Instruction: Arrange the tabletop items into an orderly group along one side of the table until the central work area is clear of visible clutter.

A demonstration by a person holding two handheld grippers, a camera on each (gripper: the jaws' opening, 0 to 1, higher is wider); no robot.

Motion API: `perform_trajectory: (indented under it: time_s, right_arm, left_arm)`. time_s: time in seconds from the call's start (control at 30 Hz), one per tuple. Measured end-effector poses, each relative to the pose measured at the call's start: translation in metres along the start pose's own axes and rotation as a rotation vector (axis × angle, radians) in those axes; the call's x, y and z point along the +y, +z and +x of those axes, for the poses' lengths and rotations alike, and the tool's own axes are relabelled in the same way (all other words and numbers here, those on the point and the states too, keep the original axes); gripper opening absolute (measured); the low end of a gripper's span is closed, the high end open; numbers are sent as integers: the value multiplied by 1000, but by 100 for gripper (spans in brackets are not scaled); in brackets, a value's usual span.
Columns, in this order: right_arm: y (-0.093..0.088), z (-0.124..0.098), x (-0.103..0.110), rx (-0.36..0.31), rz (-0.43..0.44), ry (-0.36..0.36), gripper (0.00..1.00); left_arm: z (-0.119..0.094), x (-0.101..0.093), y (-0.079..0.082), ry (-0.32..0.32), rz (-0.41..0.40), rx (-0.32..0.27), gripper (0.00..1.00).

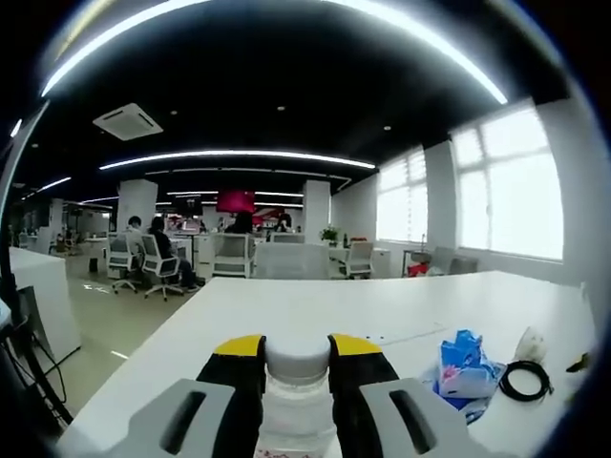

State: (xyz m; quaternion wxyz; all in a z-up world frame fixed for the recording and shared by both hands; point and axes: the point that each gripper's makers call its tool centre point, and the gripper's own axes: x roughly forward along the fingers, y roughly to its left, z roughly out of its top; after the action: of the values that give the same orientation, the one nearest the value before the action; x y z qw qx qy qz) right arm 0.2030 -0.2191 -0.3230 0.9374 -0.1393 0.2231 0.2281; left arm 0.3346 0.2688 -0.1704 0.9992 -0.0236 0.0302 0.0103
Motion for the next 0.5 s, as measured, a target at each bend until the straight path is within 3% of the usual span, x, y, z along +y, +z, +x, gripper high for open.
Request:
perform_trajectory:
  time_s: [0.5]
  right_arm:
    - [2,-1,1,-3,0,-1,56]
  left_arm:
    - [3,2,-2,80,20,25,23]
